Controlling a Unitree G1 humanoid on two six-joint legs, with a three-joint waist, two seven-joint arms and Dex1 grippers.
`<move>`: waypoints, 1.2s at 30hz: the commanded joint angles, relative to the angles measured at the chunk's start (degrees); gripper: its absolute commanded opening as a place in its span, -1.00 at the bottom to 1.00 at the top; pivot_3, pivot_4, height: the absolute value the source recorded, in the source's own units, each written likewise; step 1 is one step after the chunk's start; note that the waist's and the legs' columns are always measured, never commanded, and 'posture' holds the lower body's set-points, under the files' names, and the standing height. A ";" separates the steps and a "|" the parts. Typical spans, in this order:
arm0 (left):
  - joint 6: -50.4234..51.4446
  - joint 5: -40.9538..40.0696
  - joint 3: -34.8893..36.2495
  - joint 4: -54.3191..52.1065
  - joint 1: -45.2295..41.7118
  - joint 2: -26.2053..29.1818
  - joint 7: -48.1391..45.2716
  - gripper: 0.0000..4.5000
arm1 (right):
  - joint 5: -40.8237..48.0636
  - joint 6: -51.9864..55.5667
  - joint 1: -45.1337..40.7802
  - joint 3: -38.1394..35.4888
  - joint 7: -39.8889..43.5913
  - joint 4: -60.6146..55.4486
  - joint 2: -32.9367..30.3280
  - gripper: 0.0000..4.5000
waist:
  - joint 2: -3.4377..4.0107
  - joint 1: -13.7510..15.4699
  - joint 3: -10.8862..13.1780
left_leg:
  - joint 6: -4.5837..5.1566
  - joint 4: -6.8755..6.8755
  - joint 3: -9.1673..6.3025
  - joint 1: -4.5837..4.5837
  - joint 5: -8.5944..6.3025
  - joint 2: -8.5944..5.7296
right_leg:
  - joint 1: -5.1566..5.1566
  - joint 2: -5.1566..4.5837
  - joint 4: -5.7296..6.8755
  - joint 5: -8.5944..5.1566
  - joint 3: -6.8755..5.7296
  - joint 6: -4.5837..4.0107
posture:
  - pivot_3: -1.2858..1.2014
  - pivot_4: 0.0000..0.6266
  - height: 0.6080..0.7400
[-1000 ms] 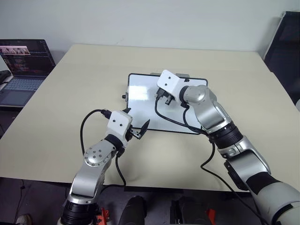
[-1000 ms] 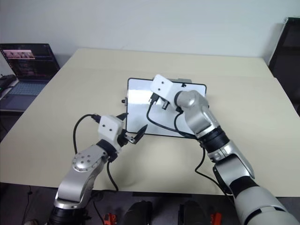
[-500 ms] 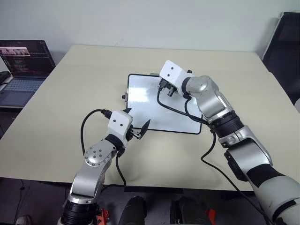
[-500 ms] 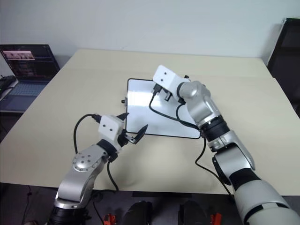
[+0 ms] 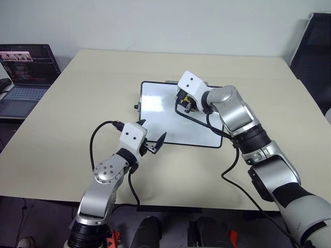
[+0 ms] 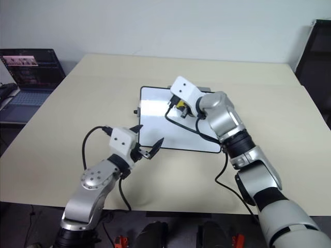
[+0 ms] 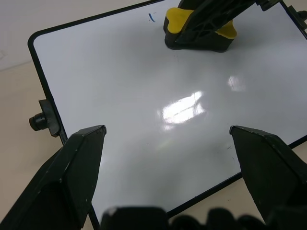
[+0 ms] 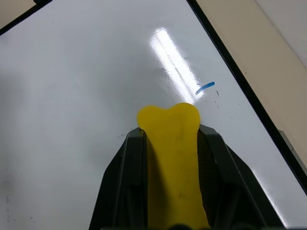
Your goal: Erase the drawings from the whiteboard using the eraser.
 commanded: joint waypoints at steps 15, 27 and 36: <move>-1.28 0.29 0.33 -2.13 0.15 -0.22 0.62 1.00 | 0.21 -5.69 -6.65 -1.70 -1.69 9.62 0.68 -0.52 | 0.00 -0.03 0.00 | 0.00 0.07 0.01 0.02 0.00 0.00 | 0.01 0.00 0.08 0.00 0.00 0.00 | 0.03 -0.52 1.00; -1.51 0.25 0.10 -1.37 -0.31 -0.26 0.46 1.00 | 0.86 4.01 -1.93 -1.41 3.62 -5.11 -5.00 -0.52 | 0.01 0.23 0.01 | 0.00 0.02 -0.05 -0.13 -0.01 -0.01 | -0.05 -0.02 -0.07 0.00 -0.03 0.00 | 0.03 -0.52 1.00; -2.01 0.29 -0.36 -0.51 -1.13 -0.48 0.06 1.00 | 1.06 5.59 -2.30 -1.05 3.94 -5.95 -5.40 -0.52 | 0.03 -0.03 0.02 | 0.00 -0.03 0.00 -0.11 -0.01 0.00 | -0.08 -0.01 -0.08 0.00 0.01 0.00 | 0.03 -0.52 1.00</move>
